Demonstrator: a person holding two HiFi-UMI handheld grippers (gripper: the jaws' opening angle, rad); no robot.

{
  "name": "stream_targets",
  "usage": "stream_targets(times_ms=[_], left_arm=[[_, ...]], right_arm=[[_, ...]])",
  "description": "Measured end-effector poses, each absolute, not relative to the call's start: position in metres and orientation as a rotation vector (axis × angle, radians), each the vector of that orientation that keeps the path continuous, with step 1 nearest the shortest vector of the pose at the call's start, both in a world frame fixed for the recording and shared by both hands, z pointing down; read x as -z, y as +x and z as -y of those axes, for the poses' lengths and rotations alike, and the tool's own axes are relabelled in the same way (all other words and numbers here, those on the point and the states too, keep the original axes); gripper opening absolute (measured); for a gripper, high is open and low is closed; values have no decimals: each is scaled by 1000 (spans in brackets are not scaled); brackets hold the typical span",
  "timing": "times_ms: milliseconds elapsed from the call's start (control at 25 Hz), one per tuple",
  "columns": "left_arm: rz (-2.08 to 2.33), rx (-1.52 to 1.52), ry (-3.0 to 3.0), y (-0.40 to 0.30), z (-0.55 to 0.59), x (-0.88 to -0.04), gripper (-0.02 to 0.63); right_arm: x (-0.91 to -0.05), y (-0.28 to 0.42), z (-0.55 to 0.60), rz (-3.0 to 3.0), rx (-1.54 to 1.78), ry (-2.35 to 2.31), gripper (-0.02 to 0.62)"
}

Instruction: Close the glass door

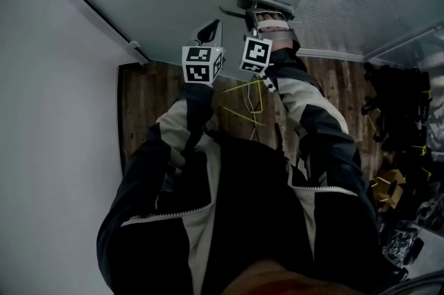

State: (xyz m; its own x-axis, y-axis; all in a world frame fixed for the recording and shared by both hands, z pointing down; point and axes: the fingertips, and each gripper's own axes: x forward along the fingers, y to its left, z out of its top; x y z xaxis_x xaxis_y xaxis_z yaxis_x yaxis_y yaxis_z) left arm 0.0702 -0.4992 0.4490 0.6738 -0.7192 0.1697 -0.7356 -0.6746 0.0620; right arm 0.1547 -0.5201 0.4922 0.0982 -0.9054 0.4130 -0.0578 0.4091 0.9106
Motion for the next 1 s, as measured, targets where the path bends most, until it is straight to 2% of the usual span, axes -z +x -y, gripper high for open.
stream_targets(times_ms=[440, 1000], left_arm=[[1031, -204, 2837, 101, 573, -447, 3], [1194, -212, 2776, 127, 618, -437, 3]], right_arm=[[-495, 202, 587, 1256, 740, 1017, 121], [-490, 243, 654, 1306, 794, 982, 121]])
